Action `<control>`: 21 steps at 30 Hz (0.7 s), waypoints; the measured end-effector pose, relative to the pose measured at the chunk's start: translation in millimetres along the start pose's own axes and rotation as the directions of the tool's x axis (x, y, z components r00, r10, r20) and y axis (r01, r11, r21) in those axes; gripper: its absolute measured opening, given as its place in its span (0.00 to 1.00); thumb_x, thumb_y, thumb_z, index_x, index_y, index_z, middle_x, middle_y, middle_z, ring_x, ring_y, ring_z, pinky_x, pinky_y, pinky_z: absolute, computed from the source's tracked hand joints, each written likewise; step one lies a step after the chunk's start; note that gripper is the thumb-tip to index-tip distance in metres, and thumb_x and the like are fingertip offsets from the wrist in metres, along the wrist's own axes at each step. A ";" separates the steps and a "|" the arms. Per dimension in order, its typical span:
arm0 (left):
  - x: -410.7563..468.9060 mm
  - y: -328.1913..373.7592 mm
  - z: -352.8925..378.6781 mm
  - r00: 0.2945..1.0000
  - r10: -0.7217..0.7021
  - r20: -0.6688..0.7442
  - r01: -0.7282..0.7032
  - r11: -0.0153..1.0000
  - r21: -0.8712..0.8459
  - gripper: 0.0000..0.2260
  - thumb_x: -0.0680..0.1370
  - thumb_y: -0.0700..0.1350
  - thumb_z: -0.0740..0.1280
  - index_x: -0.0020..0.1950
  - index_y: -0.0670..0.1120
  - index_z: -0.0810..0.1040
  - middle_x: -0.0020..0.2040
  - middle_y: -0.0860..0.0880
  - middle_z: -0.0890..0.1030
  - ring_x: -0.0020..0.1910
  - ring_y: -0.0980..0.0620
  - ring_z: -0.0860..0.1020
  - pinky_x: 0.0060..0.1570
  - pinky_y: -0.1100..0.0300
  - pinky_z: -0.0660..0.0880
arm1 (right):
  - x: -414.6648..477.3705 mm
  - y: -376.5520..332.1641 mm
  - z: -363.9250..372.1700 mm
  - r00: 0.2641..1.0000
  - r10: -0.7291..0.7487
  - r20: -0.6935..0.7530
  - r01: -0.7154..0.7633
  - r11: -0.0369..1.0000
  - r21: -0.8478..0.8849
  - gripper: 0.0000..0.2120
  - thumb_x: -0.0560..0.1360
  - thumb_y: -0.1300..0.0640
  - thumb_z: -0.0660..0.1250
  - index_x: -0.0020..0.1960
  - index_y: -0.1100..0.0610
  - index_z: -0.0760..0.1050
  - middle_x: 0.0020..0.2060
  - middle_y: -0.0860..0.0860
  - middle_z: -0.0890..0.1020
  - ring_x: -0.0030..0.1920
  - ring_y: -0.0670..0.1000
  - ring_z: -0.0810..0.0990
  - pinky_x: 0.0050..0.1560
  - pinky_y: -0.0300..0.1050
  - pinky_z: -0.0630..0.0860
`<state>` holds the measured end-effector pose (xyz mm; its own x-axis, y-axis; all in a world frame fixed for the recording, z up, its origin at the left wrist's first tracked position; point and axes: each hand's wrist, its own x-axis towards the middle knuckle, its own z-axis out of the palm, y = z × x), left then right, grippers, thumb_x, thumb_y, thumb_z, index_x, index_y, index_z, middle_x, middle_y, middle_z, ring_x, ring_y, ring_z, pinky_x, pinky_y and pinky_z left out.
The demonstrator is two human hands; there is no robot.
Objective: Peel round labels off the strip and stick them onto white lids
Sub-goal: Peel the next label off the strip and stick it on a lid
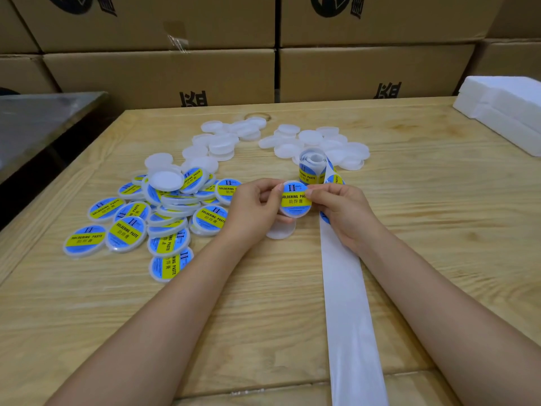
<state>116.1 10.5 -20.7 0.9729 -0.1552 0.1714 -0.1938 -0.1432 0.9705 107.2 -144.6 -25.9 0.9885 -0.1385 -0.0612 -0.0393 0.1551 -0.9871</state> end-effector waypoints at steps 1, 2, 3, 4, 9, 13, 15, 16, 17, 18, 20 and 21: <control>0.7 -0.7 0.3 1.000 -0.002 -0.006 0.002 1.000 0.007 0.07 0.80 0.41 0.62 0.50 0.45 0.79 0.44 0.43 0.85 0.36 0.48 0.84 0.41 0.57 0.81 | -0.4 0.4 0.4 1.000 -0.014 0.000 0.014 1.000 -0.010 0.02 0.72 0.67 0.68 0.42 0.64 0.79 0.49 0.61 0.81 0.53 0.58 0.80 0.61 0.50 0.74; 1.3 -1.3 0.4 1.000 -0.005 -0.013 0.005 1.000 0.015 0.07 0.80 0.41 0.62 0.51 0.45 0.79 0.44 0.43 0.84 0.37 0.47 0.84 0.41 0.55 0.81 | -0.7 0.9 1.0 0.999 -0.033 -0.003 0.033 0.999 -0.021 0.03 0.72 0.67 0.68 0.41 0.64 0.78 0.46 0.58 0.82 0.50 0.55 0.80 0.58 0.47 0.75; 1.8 -1.9 0.7 1.000 -0.008 -0.019 0.009 1.000 0.019 0.07 0.80 0.41 0.62 0.51 0.44 0.79 0.43 0.44 0.84 0.37 0.46 0.84 0.42 0.54 0.81 | -1.0 1.6 1.6 0.998 -0.056 -0.008 0.056 0.998 -0.031 0.04 0.73 0.68 0.68 0.39 0.63 0.78 0.44 0.55 0.81 0.48 0.52 0.80 0.55 0.43 0.76; 2.1 -2.1 0.8 1.000 -0.015 -0.022 0.015 1.000 0.015 0.07 0.80 0.41 0.62 0.52 0.43 0.79 0.43 0.44 0.84 0.36 0.45 0.83 0.41 0.53 0.81 | -1.4 2.3 2.3 0.997 -0.078 -0.012 0.077 0.996 -0.040 0.05 0.72 0.68 0.68 0.38 0.62 0.77 0.42 0.53 0.81 0.46 0.50 0.80 0.52 0.40 0.77; 2.9 -2.5 0.8 0.998 -0.045 -0.033 0.045 0.999 0.008 0.09 0.80 0.41 0.62 0.55 0.39 0.79 0.43 0.43 0.84 0.36 0.43 0.83 0.42 0.51 0.81 | -3.3 6.2 4.8 0.987 -0.161 -0.008 0.159 0.983 -0.093 0.07 0.72 0.68 0.68 0.37 0.60 0.76 0.40 0.51 0.81 0.44 0.48 0.80 0.49 0.38 0.77; 3.2 -3.1 0.8 0.998 -0.057 -0.041 0.057 0.998 -0.002 0.07 0.80 0.41 0.63 0.51 0.41 0.79 0.42 0.42 0.84 0.37 0.45 0.83 0.43 0.54 0.80 | -6.3 8.6 6.1 0.975 -0.222 -0.022 0.210 0.948 -0.241 0.07 0.72 0.66 0.70 0.39 0.56 0.75 0.38 0.52 0.81 0.41 0.49 0.79 0.49 0.45 0.77; 3.2 -2.8 0.3 0.997 -0.069 -0.045 0.067 0.997 -0.029 0.06 0.80 0.41 0.63 0.47 0.46 0.79 0.40 0.44 0.84 0.34 0.47 0.83 0.39 0.59 0.80 | -8.4 8.5 7.9 0.958 -0.285 -0.039 0.256 0.906 -0.338 0.08 0.72 0.63 0.70 0.39 0.53 0.75 0.37 0.51 0.81 0.41 0.47 0.79 0.47 0.43 0.76; 3.5 -2.6 0.2 0.996 -0.081 -0.048 0.079 0.995 -0.057 0.06 0.80 0.41 0.63 0.46 0.47 0.79 0.38 0.46 0.84 0.32 0.48 0.83 0.36 0.62 0.79 | -9.4 8.1 9.0 0.943 -0.330 -0.047 0.288 0.878 -0.383 0.07 0.72 0.62 0.70 0.39 0.53 0.76 0.37 0.48 0.81 0.39 0.44 0.79 0.45 0.40 0.76; 4.0 -2.4 0.5 0.994 -0.098 -0.049 0.093 0.991 -0.096 0.06 0.80 0.41 0.62 0.46 0.45 0.79 0.37 0.47 0.84 0.30 0.49 0.83 0.34 0.63 0.79 | -10.6 7.9 10.4 0.925 -0.377 -0.053 0.321 0.848 -0.422 0.07 0.72 0.62 0.70 0.39 0.53 0.76 0.36 0.45 0.81 0.38 0.41 0.78 0.43 0.35 0.75; 4.7 -2.3 0.8 0.992 -0.117 -0.049 0.109 0.984 -0.140 0.06 0.80 0.40 0.62 0.48 0.43 0.79 0.36 0.48 0.84 0.29 0.49 0.82 0.33 0.63 0.79 | -12.2 7.9 12.4 0.906 -0.419 -0.058 0.351 0.821 -0.450 0.05 0.72 0.61 0.70 0.40 0.53 0.77 0.35 0.42 0.80 0.36 0.38 0.77 0.41 0.31 0.73; 5.3 -1.3 1.9 0.989 -0.141 -0.047 0.128 0.970 -0.208 0.07 0.80 0.40 0.61 0.51 0.38 0.78 0.34 0.49 0.84 0.29 0.50 0.82 0.31 0.63 0.79 | -14.8 8.5 15.9 0.870 -0.490 -0.061 0.396 0.766 -0.507 0.02 0.72 0.62 0.70 0.43 0.56 0.79 0.35 0.39 0.80 0.35 0.34 0.77 0.40 0.26 0.70; 5.1 -0.6 2.6 0.989 -0.141 -0.042 0.128 0.965 -0.231 0.08 0.80 0.39 0.61 0.52 0.37 0.77 0.33 0.50 0.84 0.29 0.50 0.82 0.31 0.63 0.79 | -16.0 9.0 17.3 0.849 -0.524 -0.065 0.409 0.732 -0.545 0.01 0.73 0.62 0.70 0.44 0.57 0.79 0.35 0.40 0.80 0.36 0.34 0.77 0.40 0.25 0.69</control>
<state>120.8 7.3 -20.9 0.9949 -0.0924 0.0396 -0.0334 0.0678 0.9971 93.6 -124.1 -31.3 0.8505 -0.2630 0.4556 0.2963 -0.4761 -0.8279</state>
